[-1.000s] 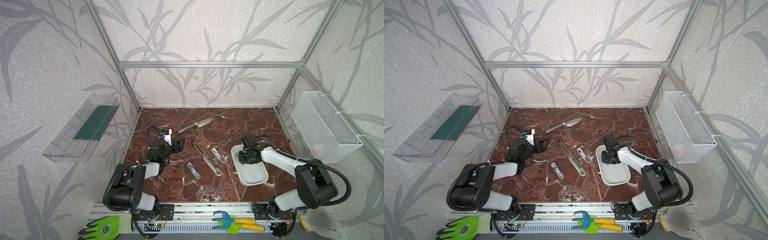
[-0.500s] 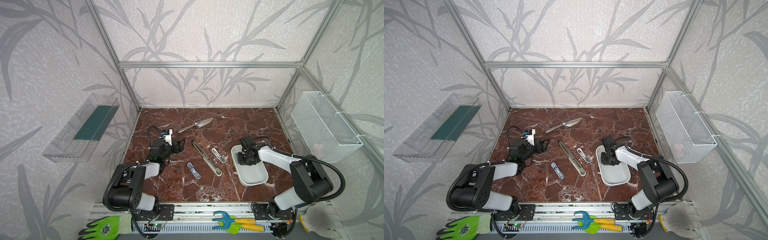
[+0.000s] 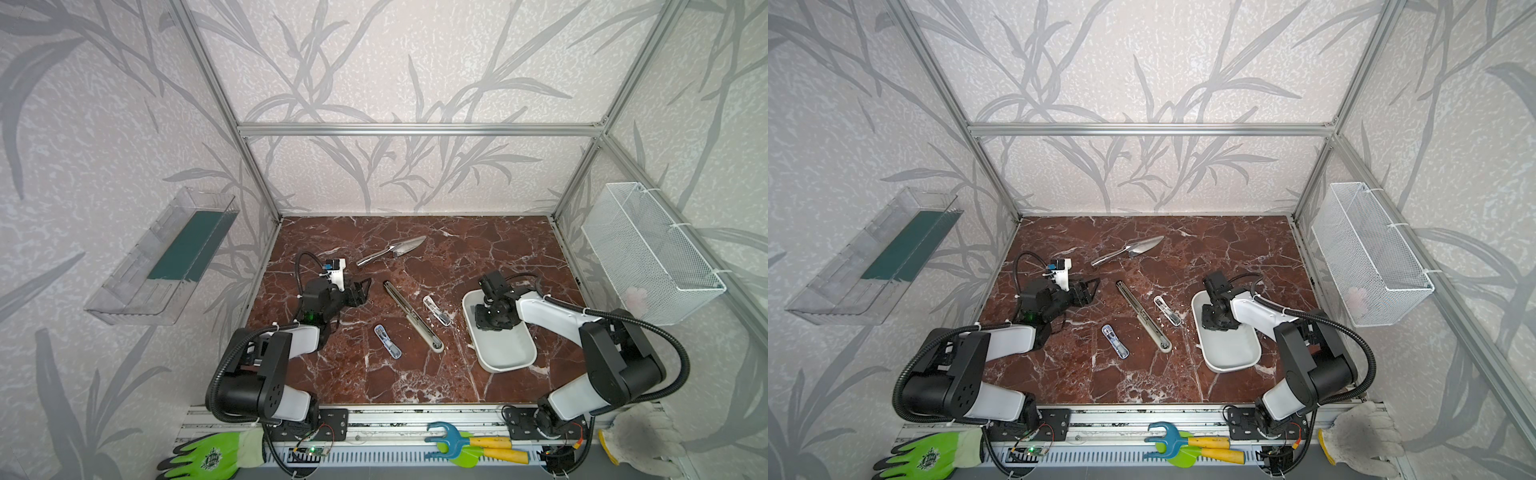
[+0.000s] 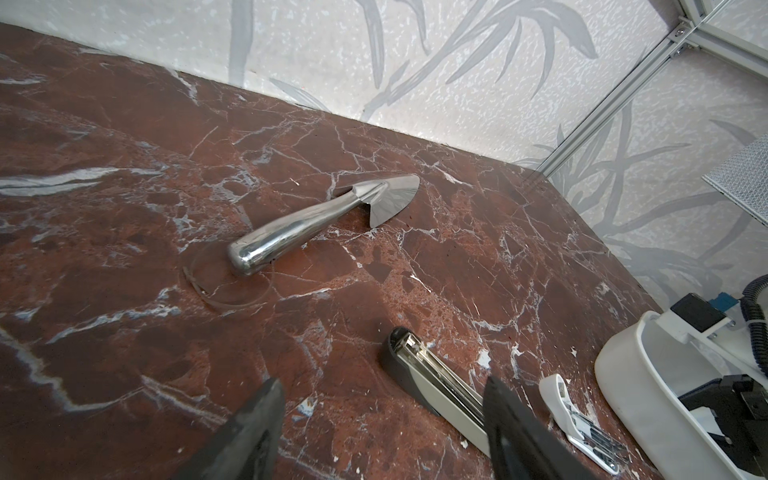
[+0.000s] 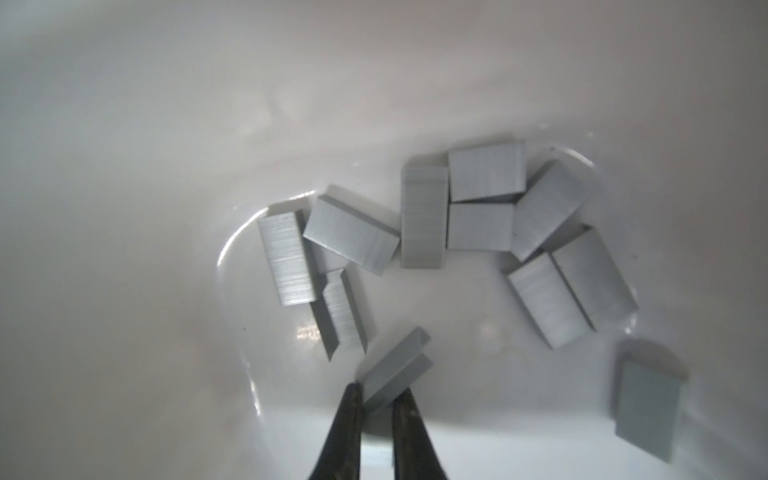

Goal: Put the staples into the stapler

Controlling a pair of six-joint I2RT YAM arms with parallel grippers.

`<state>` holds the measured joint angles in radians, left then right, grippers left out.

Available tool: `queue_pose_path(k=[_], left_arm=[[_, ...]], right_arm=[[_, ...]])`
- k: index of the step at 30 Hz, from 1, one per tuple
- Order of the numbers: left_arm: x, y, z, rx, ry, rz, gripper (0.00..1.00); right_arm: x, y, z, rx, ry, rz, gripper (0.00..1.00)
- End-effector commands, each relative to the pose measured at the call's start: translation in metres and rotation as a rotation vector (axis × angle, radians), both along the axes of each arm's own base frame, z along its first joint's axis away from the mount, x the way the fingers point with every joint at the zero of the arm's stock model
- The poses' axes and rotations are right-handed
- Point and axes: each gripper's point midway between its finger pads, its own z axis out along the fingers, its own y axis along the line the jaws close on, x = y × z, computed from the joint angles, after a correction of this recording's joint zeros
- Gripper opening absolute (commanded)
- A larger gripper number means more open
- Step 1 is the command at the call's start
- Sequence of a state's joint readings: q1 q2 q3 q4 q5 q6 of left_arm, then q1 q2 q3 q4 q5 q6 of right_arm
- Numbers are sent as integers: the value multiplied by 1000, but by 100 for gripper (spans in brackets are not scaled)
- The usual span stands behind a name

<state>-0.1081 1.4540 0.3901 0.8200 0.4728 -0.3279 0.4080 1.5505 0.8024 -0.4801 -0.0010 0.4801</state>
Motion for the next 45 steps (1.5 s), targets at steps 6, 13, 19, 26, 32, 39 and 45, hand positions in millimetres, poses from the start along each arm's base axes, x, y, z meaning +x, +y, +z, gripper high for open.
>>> queue_pose_path(k=[6,13,19,26,32,39,45], left_arm=[[-1,-4,8,7,-26,-24,76],[0,-7,5,4,-11,-44,76],[1,-9,5,1,-3,-56,76],[-1,-14,4,-6,0,-83,76],[-1,-23,3,-20,17,-136,76],[-16,-49,9,-3,-46,-289,77],[-27,-72,1,91,-55,-377,79]], right_arm=[[2,1,19,-12,-50,18,10],[19,19,102,9,-359,170,11],[32,59,162,27,-616,375,13],[45,122,150,150,-584,596,11],[54,138,117,127,-496,671,11],[53,143,77,85,-405,721,8],[49,146,57,95,-353,737,6]])
